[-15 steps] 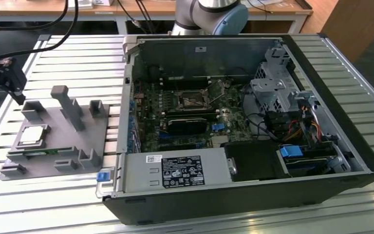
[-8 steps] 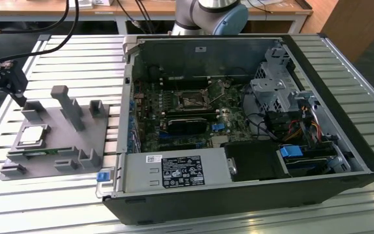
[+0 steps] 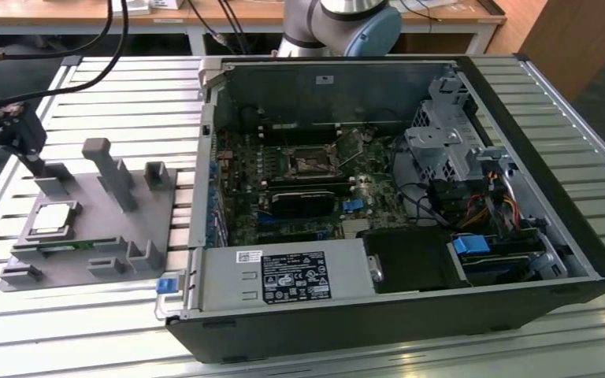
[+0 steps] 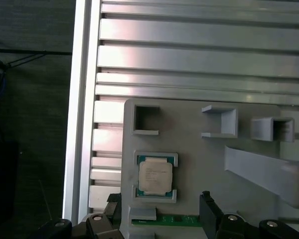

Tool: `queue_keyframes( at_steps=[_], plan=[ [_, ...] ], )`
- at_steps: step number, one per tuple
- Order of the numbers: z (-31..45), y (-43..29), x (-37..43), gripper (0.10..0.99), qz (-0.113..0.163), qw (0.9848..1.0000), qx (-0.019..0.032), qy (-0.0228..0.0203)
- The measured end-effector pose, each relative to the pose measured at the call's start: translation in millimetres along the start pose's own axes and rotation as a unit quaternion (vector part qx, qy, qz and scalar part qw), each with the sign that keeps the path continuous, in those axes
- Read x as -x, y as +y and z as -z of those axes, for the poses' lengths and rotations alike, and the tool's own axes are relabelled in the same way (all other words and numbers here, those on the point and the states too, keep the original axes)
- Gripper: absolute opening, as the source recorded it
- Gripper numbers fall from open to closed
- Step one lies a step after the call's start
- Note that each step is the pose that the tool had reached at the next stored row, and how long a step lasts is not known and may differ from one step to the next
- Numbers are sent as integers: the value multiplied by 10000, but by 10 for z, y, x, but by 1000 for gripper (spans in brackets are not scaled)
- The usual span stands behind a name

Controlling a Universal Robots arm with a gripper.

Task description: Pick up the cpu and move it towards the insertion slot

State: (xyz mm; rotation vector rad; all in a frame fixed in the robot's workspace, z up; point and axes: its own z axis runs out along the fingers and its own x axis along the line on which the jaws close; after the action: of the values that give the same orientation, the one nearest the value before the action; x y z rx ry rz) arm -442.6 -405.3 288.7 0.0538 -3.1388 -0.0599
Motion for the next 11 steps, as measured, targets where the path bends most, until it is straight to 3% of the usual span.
queue_keyframes(
  at_steps=[11],
  plan=[
    [-59,-12,-1,722,0,10000,0,0]
  ],
)
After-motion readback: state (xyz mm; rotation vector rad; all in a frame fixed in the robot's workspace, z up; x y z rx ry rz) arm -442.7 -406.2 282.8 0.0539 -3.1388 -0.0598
